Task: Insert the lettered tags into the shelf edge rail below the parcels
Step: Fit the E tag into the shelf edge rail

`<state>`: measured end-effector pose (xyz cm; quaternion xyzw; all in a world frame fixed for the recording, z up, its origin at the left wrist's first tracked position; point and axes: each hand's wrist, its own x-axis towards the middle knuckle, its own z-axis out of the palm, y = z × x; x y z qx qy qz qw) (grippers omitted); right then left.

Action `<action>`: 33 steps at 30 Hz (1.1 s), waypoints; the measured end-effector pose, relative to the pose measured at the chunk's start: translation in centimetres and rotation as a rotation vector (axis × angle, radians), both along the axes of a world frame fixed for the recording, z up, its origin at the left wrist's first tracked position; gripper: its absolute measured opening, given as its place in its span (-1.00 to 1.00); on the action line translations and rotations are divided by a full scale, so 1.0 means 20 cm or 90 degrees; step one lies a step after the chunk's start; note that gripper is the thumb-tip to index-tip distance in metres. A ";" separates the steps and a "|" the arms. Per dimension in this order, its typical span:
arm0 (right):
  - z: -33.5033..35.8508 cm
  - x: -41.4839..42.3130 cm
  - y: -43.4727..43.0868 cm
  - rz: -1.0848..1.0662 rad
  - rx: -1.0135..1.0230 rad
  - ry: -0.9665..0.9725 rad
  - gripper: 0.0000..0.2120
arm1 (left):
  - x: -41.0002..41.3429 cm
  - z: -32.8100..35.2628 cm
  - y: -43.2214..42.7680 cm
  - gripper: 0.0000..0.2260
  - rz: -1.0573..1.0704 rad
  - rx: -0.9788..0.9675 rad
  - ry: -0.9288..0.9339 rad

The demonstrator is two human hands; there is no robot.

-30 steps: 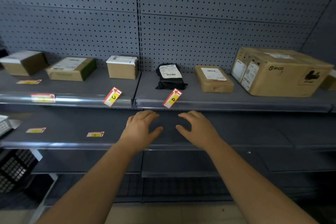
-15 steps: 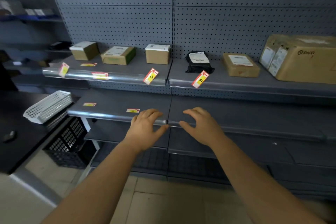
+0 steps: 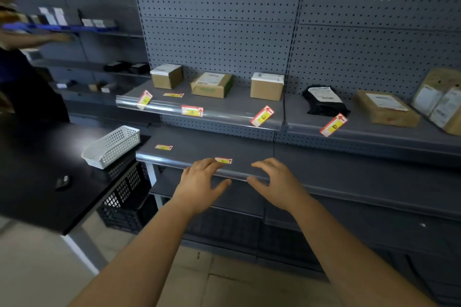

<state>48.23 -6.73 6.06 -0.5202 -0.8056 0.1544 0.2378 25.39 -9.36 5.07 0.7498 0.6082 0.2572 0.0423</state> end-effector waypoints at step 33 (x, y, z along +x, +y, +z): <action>-0.64 -0.76 0.99 -0.115 -0.167 0.007 -0.54 | -0.76 -0.55 1.16 -0.57 -0.088 -0.215 0.002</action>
